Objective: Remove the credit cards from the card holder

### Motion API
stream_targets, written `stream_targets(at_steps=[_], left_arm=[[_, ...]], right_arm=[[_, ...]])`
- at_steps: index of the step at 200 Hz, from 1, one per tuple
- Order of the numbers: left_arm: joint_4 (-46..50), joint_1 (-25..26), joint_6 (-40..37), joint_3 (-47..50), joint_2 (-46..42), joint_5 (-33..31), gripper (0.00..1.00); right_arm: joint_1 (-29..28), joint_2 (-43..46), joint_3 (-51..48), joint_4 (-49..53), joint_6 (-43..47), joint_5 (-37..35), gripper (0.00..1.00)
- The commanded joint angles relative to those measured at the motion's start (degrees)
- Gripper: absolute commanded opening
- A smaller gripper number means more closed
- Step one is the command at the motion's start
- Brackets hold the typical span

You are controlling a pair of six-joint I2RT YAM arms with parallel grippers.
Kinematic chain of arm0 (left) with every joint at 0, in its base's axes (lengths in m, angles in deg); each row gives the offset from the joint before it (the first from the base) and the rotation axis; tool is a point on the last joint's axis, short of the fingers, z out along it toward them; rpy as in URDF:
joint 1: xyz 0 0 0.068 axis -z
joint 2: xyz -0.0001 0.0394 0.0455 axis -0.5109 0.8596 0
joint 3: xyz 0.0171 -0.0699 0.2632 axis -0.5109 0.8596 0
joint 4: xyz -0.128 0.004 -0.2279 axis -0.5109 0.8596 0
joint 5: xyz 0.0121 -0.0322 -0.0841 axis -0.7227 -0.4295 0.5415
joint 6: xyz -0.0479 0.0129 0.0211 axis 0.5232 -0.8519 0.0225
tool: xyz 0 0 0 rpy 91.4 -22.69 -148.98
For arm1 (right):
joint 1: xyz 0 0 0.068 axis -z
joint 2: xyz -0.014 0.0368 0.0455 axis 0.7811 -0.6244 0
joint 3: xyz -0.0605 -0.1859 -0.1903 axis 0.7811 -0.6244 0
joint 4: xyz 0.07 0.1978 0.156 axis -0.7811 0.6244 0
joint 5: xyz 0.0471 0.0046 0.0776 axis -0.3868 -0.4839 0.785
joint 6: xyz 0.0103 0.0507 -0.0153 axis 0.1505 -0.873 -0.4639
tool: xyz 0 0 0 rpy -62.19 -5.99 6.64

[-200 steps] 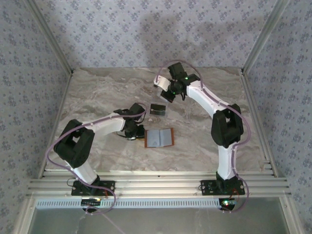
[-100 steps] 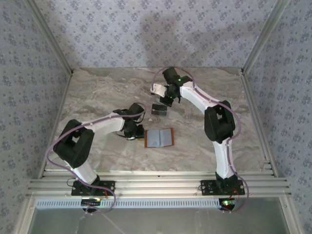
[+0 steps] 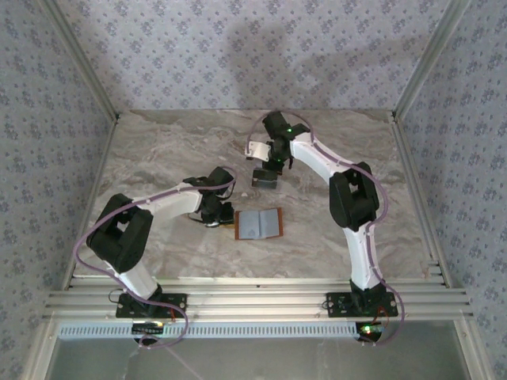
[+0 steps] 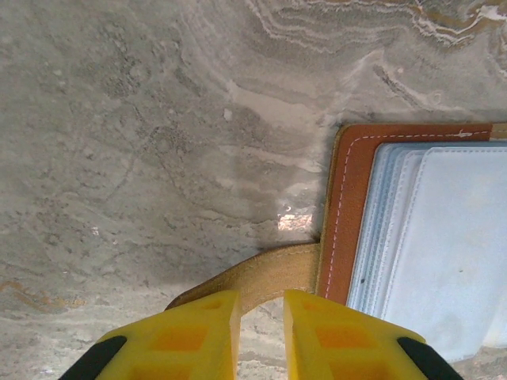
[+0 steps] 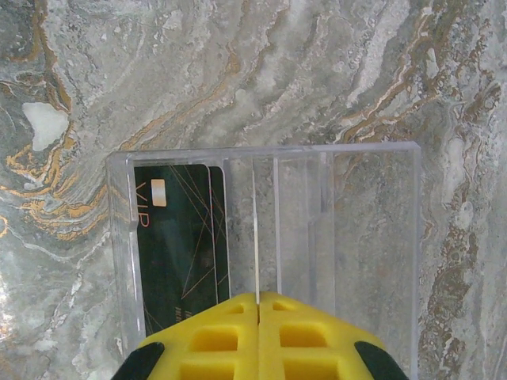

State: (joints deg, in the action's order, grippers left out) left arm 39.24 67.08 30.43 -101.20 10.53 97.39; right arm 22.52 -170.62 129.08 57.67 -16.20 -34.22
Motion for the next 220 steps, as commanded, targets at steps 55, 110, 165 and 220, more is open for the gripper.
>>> stream_targets(at_steps=[55, 110, 165, 220], left_arm=[[1.54, -0.58, -0.2, -0.29, -2.23, -0.39, 0.22], [1.55, -0.5, -0.16, -0.05, -2.37, -0.45, 0.22], [1.55, -0.65, -0.02, -0.05, -2.45, -0.44, 0.22], [1.53, -0.65, 0.05, 0.04, -2.62, -0.41, 0.22]], right_arm=[[-1.92, -3.87, 4.75, 10.07, 6.88, 3.68, 0.0], [-1.8, -3.89, 4.83, 6.4, 6.78, -0.81, 0.17], [-1.36, -0.68, 1.97, -1.61, 5.65, -3.45, 0.24], [-1.14, 0.92, 0.51, -4.15, 4.91, -4.08, 0.25]])
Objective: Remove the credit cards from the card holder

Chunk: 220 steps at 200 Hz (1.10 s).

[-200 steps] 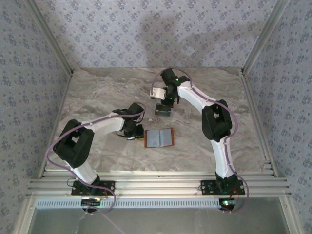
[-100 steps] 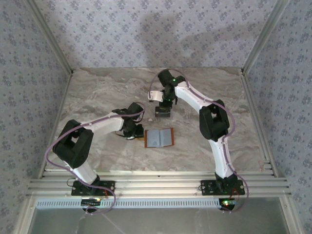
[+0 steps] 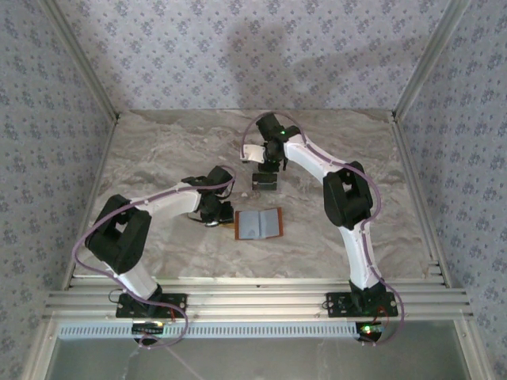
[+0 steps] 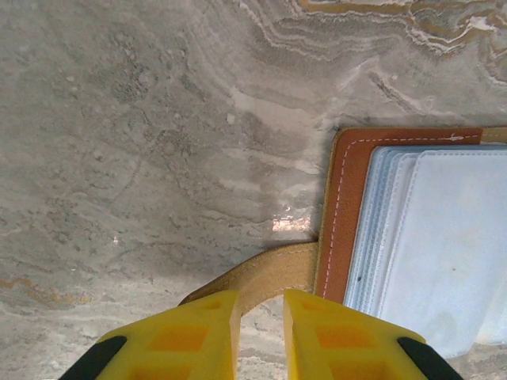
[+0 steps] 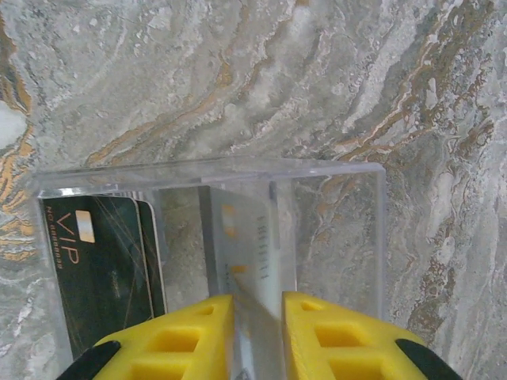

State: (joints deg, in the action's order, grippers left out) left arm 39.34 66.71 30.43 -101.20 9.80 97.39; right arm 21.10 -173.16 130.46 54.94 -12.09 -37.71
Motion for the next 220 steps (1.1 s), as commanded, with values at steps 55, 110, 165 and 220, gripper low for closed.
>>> stream_targets(at_steps=[55, 110, 165, 220], left_arm=[[1.61, -0.25, 0.02, -0.14, -2.15, -0.5, 0.22], [1.46, -0.3, 0.08, -0.13, -2.12, -0.43, 0.22], [1.31, -0.26, 0.25, 0.05, -2.16, -0.32, 0.22], [1.61, -0.22, 0.04, -0.31, -2.08, -0.4, 0.22]], right_arm=[[0.91, 7.35, -3.42, -5.86, -2.3, 1.85, 0.3], [1.17, 4.77, -3.83, -8.43, -3.14, -0.32, 0.33], [1.17, 1.19, -4.31, -7.78, -2.74, -0.37, 0.33], [1.07, 1.55, -4.28, -8.4, -2.92, -0.66, 0.34]])
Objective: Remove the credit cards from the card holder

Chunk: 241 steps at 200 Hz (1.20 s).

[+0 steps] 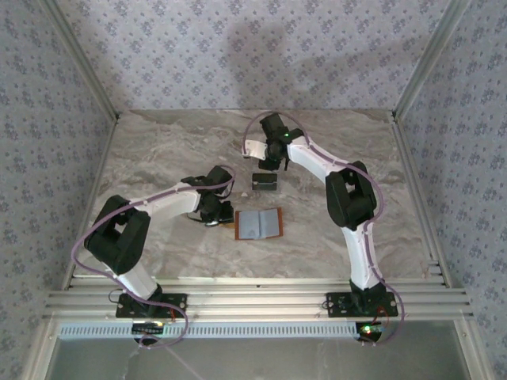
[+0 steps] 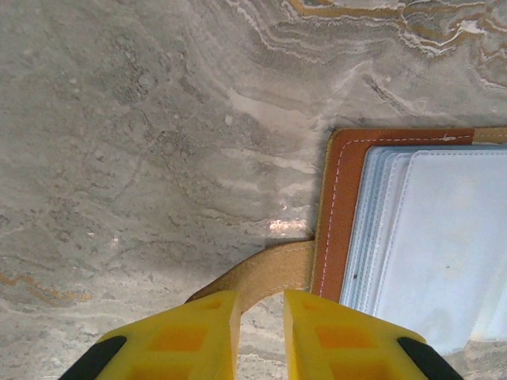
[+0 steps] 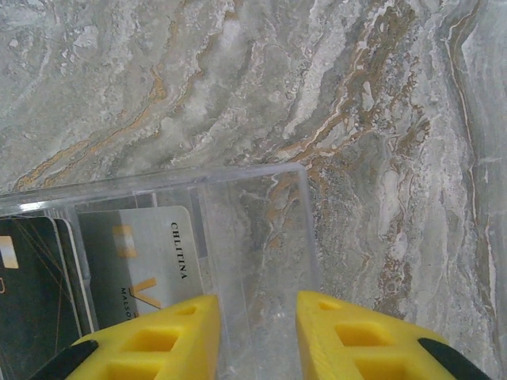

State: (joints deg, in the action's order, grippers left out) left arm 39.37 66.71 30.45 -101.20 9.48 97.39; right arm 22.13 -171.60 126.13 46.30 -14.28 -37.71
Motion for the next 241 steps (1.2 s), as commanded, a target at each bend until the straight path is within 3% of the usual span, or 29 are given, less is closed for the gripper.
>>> stream_targets(at_steps=[1, 67, 106, 149, 197, 241], left_arm=[[1.59, -0.26, -0.01, -0.36, -1.71, -0.4, 0.22], [1.66, -0.3, -0.22, -1.58, -1.66, -0.37, 0.22], [1.24, -0.9, -0.51, -2.16, -2.34, 0.21, 0.22], [0.44, -2.45, -0.96, -2.5, -3.3, 1.17, 0.22], [-0.78, -5.61, -2.45, -1.91, -4.18, 2.98, 0.22], [-1.54, -9.45, -4.04, -0.81, -5.71, 4.5, 0.21]], right_arm=[[0.01, 0.02, 0.05, 0.23, -0.73, -0.65, 0.34], [-0.08, 7.74, -0.22, 1.13, -8.69, 1.28, 0.35], [-0.08, 13.06, -2.98, 3.22, -24.1, 1.57, 0.36], [-0.21, 21.91, -12.37, 2.23, -43.75, 2.28, 0.36], [-0.72, 30.73, -24.58, 2.24, -65.29, 9.44, 0.34], [-2.63, 34.01, -31.66, 3.08, -78.73, 17.6, 0.33]])
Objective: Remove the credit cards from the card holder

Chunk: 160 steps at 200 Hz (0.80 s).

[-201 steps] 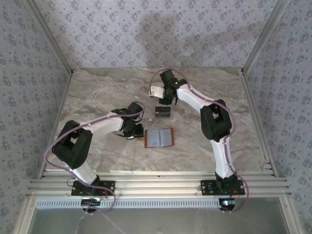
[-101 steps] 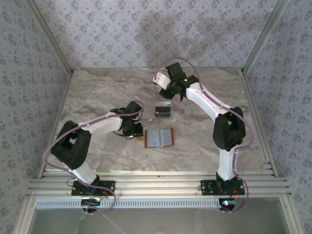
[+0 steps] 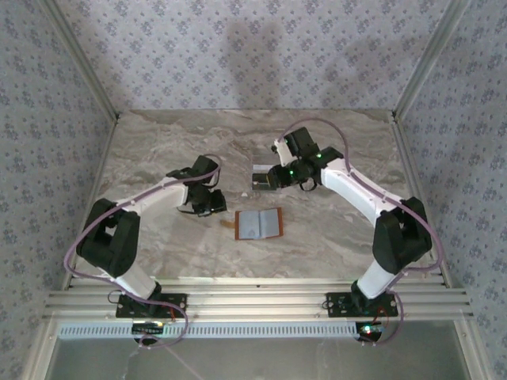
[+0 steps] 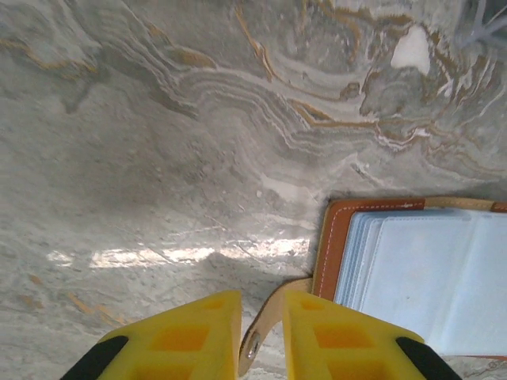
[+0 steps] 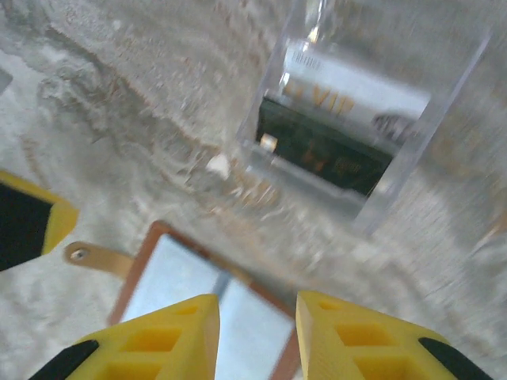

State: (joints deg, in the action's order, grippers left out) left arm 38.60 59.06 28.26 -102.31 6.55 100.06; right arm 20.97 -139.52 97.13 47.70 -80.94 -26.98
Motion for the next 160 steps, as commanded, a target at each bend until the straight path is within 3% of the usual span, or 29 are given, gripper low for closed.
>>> stream_targets(at_steps=[1, 21, 75, 160], left_arm=[[-0.83, -1.88, -1.83, 0.37, -2.87, 1.89, 0.21], [-1.98, -4.02, -2.1, 2.06, -4.56, 2.55, 0.21], [-3.74, -8.66, -2.65, 6.64, -10.51, 2.77, 0.21], [-6.0, -9.44, -1.46, 10.76, -14.88, 2.29, 0.21]], right_arm=[[-1.54, 1.91, -2.75, 1.71, -12.35, 7.11, 0.33], [-3.64, 1.46, -5.04, 0.84, -15.74, 10.53, 0.33], [-9.95, -4.65, -4.97, -2.24, -21.8, 11.1, 0.34], [-14.43, -14.97, 0.15, -3.94, -25.35, 12.02, 0.37]])
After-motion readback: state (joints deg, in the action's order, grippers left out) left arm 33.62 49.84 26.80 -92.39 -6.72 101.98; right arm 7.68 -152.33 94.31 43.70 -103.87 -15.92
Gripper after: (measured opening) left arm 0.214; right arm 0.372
